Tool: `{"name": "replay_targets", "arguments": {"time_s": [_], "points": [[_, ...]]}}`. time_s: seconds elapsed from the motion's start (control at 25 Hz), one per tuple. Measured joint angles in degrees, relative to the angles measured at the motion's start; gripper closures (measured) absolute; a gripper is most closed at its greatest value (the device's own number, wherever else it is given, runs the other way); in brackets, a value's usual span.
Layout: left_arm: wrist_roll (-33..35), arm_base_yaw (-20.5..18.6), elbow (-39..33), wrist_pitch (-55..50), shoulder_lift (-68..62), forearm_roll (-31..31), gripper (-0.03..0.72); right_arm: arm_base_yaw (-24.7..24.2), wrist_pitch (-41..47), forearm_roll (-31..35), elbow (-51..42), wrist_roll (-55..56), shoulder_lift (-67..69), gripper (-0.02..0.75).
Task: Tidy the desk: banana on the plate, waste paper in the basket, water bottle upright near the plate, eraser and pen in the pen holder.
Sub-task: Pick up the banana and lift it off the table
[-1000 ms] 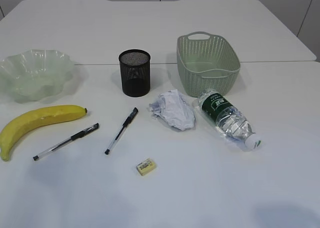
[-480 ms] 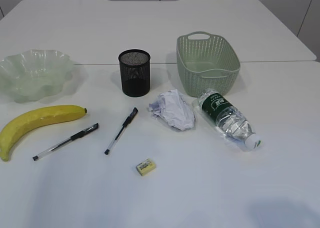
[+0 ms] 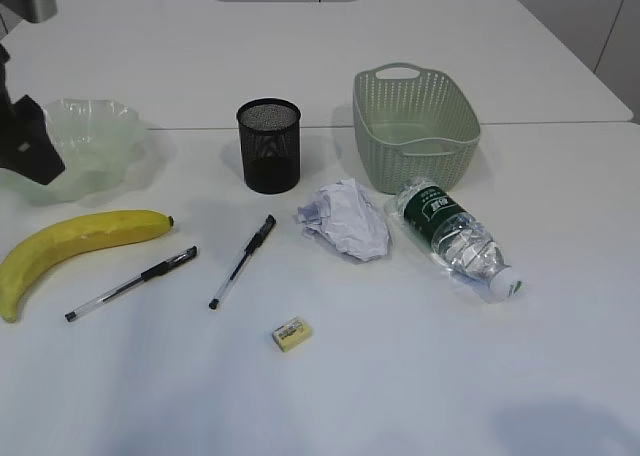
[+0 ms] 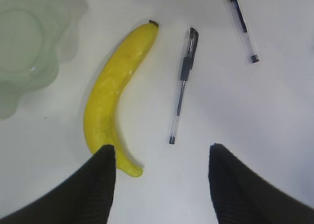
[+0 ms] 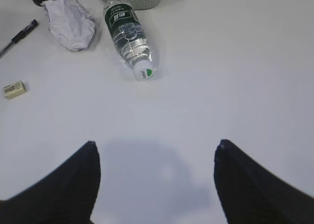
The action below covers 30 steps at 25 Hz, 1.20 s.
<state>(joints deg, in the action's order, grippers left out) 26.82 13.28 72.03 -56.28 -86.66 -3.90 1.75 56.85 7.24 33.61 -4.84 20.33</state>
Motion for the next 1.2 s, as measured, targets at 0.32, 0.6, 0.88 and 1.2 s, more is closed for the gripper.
{"name": "replay_targets", "arguments": {"time_s": [0.32, 0.6, 0.88, 1.2], "points": [[1.8, 0.0, 8.2, -1.4, -12.6, -1.5, 0.261, 0.0, 3.4, 1.0, 0.0, -0.4, 0.0, 0.202], [5.6, 0.0, 10.4, -3.0, -20.5, -1.8, 0.261, 0.0, 4.4, 1.1, 0.3, -0.6, 0.4, 0.202], [6.5, 0.0, 10.4, 1.2, -23.2, 1.7, 0.264, 0.0, 6.3, 1.1, 0.3, -0.6, 4.0, 0.202], [11.1, 0.0, 10.8, 3.5, -26.9, 1.4, 0.264, 0.0, 5.1, 1.2, 0.3, -0.7, 6.2, 0.202]]}}
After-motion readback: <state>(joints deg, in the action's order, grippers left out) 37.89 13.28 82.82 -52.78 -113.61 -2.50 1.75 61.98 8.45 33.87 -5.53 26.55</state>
